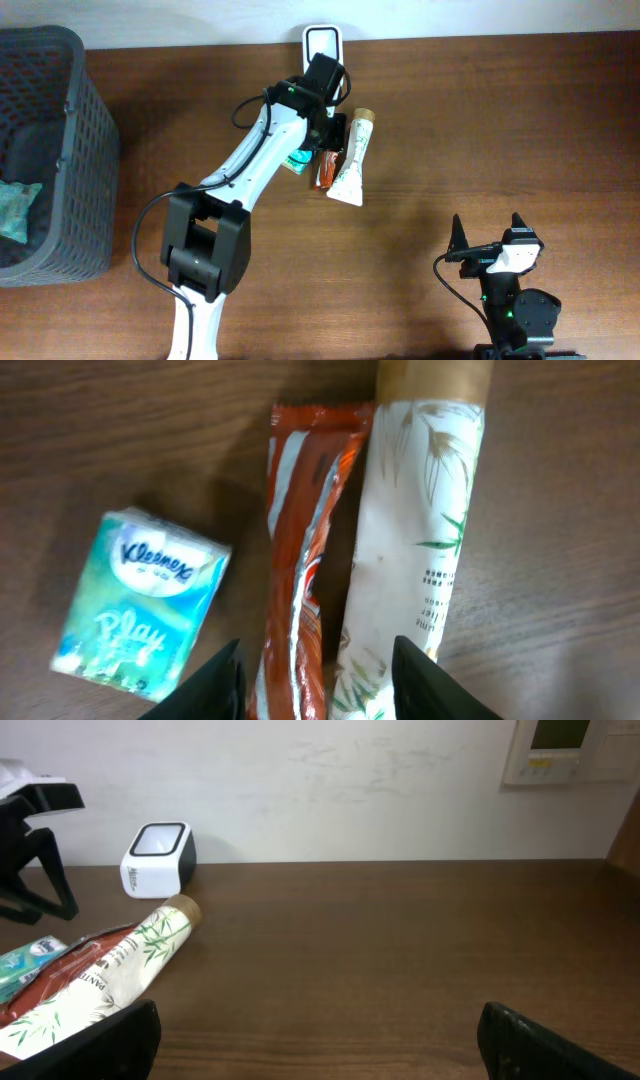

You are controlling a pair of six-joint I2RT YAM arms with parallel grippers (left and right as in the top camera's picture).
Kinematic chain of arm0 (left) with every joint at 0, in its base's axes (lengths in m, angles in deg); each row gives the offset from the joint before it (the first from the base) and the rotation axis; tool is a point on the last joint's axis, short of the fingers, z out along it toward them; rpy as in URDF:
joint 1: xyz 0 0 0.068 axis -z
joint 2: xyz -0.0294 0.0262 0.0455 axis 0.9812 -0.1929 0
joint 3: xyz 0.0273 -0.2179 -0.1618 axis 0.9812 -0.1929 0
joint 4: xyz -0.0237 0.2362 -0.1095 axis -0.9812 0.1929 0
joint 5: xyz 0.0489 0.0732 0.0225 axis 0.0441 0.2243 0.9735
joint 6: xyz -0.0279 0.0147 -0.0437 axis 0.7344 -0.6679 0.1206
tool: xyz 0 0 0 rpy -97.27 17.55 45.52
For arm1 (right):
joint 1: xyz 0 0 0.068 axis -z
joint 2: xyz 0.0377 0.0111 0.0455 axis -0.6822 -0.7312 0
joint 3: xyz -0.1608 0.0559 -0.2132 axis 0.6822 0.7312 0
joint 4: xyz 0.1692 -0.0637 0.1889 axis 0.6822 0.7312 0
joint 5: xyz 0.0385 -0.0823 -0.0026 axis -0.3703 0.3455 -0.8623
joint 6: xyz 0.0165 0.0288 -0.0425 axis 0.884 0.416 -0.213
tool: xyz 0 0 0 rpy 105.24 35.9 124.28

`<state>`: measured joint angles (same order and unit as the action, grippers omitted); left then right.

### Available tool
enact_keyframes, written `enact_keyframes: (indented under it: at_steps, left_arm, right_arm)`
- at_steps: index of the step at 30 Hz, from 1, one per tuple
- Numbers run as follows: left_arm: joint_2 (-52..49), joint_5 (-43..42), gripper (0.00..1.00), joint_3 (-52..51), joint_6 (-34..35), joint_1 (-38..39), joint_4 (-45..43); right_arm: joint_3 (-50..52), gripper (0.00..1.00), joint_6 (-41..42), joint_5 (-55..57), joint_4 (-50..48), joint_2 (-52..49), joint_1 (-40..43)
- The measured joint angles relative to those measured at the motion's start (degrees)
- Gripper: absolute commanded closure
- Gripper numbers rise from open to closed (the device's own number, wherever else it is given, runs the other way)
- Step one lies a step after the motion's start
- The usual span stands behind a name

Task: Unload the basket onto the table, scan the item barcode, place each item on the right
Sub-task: 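Carry the red packet next to the shampoo tube and release it, then move the left gripper into the basket and grasp the light-green wipes pack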

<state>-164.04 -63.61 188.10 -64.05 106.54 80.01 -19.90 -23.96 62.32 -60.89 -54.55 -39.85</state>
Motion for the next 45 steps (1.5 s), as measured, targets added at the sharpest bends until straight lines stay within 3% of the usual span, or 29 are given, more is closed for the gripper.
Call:
enact_keyframes:
  at_steps: [6, 10, 15, 18, 22, 30, 37, 40, 45]
  left_arm:
    - [3.28, 0.15, 0.35, 10.25, -3.08, -4.13, 2.86]
    - [13.27, 3.82, 0.01, 17.22, -7.56, -10.36, 2.58]
    - [25.0, 21.97, 0.01, 19.98, -10.05, -21.11, 2.27]
    - [26.14, 32.35, 0.01, 20.22, -14.67, -28.28, 2.01]
    - [23.54, 37.51, 0.01, 20.13, -19.06, -35.89, 3.56]
    - [19.21, 32.54, 0.05, 14.25, -21.99, -55.54, 8.94]
    - [19.04, 26.53, 0.05, 3.85, -22.4, -65.88, 7.48]
    - [18.4, 24.87, 0.16, -1.57, -22.45, -69.75, 3.85]
    - [17.51, 18.88, 0.09, -10.23, -28.74, -74.25, -3.82]
  right_arm:
    - [0.0, 0.01, 0.07, 0.0, 0.0, 0.0, 0.0]
    - [0.0, 0.01, 0.04, 0.0, 0.0, 0.0, 0.0]
    - [-0.02, 0.01, 0.02, 0.0, 0.0, 0.0, 0.0]
    - [0.0, 0.01, 0.02, 0.0, 0.0, 0.0, 0.0]
    - [0.0, 0.01, 0.02, 0.0, 0.0, 0.0, 0.0]
    - [0.0, 0.01, 0.02, 0.0, 0.0, 0.0, 0.0]
    - [0.0, 0.01, 0.04, 0.0, 0.0, 0.0, 0.0]
    - [0.0, 0.02, 0.02, 0.0, 0.0, 0.0, 0.0]
    - [0.0, 0.01, 0.04, 0.0, 0.0, 0.0, 0.0]
